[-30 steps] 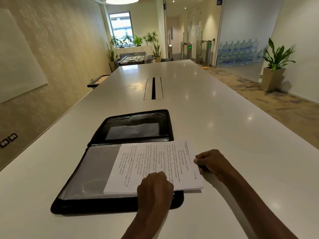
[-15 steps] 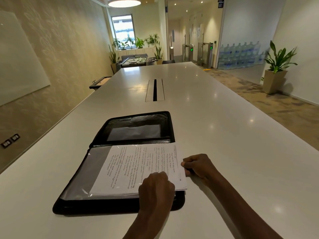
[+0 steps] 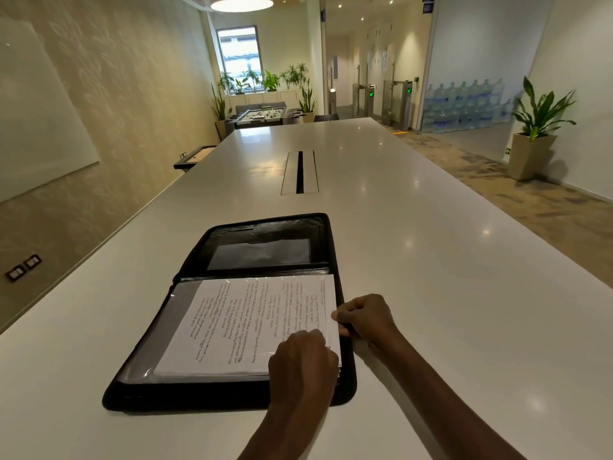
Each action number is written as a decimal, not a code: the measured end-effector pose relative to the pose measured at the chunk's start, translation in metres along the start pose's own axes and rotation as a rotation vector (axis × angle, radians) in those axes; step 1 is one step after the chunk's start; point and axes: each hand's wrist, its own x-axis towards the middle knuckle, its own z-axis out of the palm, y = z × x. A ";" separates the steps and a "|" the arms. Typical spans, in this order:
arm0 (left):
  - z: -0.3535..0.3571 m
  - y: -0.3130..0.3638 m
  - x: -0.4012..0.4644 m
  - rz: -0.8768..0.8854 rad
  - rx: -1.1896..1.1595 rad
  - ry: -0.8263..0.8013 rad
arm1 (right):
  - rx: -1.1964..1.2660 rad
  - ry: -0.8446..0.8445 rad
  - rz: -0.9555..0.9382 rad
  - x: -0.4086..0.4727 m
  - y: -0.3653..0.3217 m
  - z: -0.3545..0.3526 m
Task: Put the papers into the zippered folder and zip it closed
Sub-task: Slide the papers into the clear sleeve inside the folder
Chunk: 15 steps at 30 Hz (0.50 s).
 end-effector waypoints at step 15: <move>0.000 -0.003 0.002 0.029 -0.001 0.014 | 0.028 -0.267 -0.069 -0.011 0.001 0.013</move>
